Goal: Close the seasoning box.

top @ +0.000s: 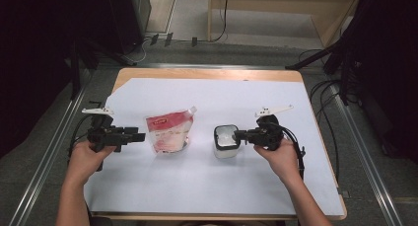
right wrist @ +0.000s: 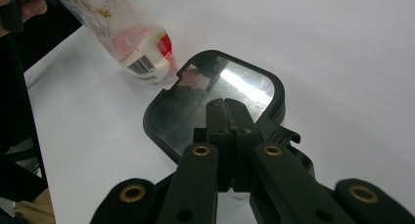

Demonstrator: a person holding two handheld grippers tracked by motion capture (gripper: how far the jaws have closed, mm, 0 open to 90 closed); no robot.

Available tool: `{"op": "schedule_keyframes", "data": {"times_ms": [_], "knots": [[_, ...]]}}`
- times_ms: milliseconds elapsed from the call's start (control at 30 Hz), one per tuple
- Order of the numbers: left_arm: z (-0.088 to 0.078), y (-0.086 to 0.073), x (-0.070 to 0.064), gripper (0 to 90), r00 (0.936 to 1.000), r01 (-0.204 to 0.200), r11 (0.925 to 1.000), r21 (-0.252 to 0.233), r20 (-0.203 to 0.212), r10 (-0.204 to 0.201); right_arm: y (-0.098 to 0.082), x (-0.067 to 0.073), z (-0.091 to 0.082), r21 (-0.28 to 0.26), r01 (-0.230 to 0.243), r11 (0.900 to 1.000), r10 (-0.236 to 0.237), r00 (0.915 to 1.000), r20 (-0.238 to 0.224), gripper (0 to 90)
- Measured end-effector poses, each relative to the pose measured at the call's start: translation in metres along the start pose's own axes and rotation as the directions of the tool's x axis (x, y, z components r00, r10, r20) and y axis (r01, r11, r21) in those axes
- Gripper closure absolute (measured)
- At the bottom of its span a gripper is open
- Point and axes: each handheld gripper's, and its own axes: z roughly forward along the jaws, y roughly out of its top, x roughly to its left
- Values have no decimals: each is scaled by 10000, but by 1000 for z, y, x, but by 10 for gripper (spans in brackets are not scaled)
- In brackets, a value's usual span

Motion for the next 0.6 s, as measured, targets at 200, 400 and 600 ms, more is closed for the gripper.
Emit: {"op": "schedule_keyframes", "data": {"times_ms": [200, 400, 600], "knots": [[4, 0, -2, 409, 10000, -44, 9999, 137, 54, 43, -2, 1, -2, -7, 30, 10000, -30, 10000, -30, 855], [4, -1, -2, 405, 10000, -94, 9999, 133, 25, 94, 1, 2, -8, -304, 119, 9995, -115, 9999, 118, 749], [2, -2, -1, 402, 10000, -19, 10000, 59, 6, 19, 1, -3, -15, -570, 177, 9982, -162, 9995, 268, 650]]}}
